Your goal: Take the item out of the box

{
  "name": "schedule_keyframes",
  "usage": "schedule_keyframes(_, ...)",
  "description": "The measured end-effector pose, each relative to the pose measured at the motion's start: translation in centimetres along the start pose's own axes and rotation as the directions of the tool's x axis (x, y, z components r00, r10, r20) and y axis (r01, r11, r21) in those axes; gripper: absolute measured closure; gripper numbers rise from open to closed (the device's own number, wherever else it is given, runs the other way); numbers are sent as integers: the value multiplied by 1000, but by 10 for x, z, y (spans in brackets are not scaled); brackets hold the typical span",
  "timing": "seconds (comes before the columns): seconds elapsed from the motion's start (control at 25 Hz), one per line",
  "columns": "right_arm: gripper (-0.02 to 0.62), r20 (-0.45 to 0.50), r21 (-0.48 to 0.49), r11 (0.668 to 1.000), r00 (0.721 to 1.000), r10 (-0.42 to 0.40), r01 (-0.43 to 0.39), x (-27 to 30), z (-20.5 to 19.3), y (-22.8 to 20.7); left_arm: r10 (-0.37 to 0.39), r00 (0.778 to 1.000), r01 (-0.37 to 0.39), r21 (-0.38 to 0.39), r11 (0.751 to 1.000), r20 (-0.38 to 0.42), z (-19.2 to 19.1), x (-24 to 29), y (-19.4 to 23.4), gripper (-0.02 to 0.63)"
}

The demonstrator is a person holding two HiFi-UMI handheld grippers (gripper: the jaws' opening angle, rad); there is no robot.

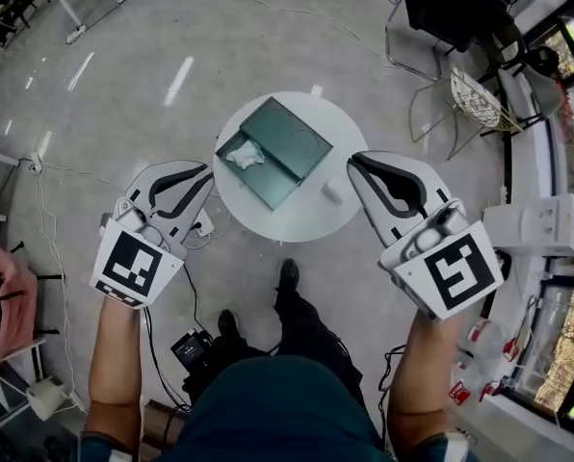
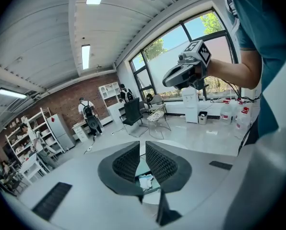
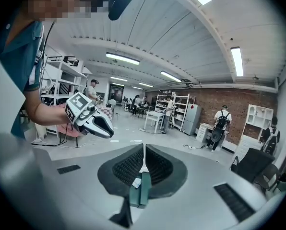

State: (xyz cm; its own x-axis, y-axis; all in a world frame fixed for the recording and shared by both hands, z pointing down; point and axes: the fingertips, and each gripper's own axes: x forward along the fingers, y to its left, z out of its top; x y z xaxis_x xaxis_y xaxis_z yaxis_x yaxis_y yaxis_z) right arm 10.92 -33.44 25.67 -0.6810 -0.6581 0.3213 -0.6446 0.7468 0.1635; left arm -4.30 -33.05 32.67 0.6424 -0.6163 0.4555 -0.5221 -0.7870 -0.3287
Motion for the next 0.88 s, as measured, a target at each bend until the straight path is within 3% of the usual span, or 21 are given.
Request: schedule_keyframes(0.88,555,-113,111,994,993,-10,22,11,-113,-29,-98,978,84,-78,993,-185,-113,130,-12,402)
